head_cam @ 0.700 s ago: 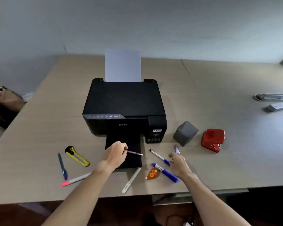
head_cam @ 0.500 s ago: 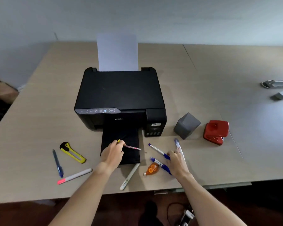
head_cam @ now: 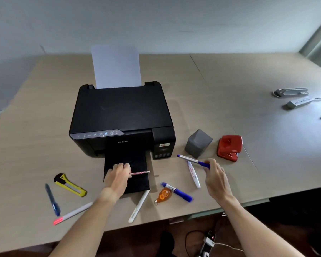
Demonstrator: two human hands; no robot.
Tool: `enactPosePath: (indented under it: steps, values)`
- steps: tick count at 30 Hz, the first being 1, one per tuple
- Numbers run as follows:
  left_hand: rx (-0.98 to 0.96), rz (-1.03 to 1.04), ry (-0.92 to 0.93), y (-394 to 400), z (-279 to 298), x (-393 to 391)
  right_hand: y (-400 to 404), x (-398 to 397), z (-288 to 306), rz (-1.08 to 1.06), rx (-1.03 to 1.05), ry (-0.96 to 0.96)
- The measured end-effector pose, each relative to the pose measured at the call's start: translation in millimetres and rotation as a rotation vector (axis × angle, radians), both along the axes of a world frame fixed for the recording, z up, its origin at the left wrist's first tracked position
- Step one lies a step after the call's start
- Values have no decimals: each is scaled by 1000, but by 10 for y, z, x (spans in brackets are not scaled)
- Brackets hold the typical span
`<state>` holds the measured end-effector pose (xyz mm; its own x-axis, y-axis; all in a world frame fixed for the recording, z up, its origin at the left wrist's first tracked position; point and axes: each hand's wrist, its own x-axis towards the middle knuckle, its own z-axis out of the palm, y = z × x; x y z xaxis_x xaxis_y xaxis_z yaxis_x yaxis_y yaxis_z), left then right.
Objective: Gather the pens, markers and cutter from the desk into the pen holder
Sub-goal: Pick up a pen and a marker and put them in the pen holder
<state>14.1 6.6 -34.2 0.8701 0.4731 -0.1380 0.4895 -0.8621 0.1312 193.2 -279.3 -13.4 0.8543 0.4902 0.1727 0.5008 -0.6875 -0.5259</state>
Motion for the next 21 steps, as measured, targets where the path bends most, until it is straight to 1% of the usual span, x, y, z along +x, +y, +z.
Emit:
enactPosePath:
  steps: [4,6,9,11,13,16,21]
  values:
    - [-8,-55,-56,-70,223,88,-192,404,420,-153,11,-37]
    - [-62,-96,-118,-122,354,180,-162,591,599,-203,1,-34]
    - [-140,-133,-193,-253,558,360,-7,758,780,-208,-103,-48]
    - [-162,-135,-234,-364,688,491,128,812,798,-157,-175,-54]
    - [-197,-128,-262,-470,801,631,244,816,756,-116,-192,-26]
    - [-206,-146,-318,-577,937,845,350,792,656,-89,-175,13]
    - [-240,-164,-355,-712,1056,1323,269,894,547,-98,-76,163]
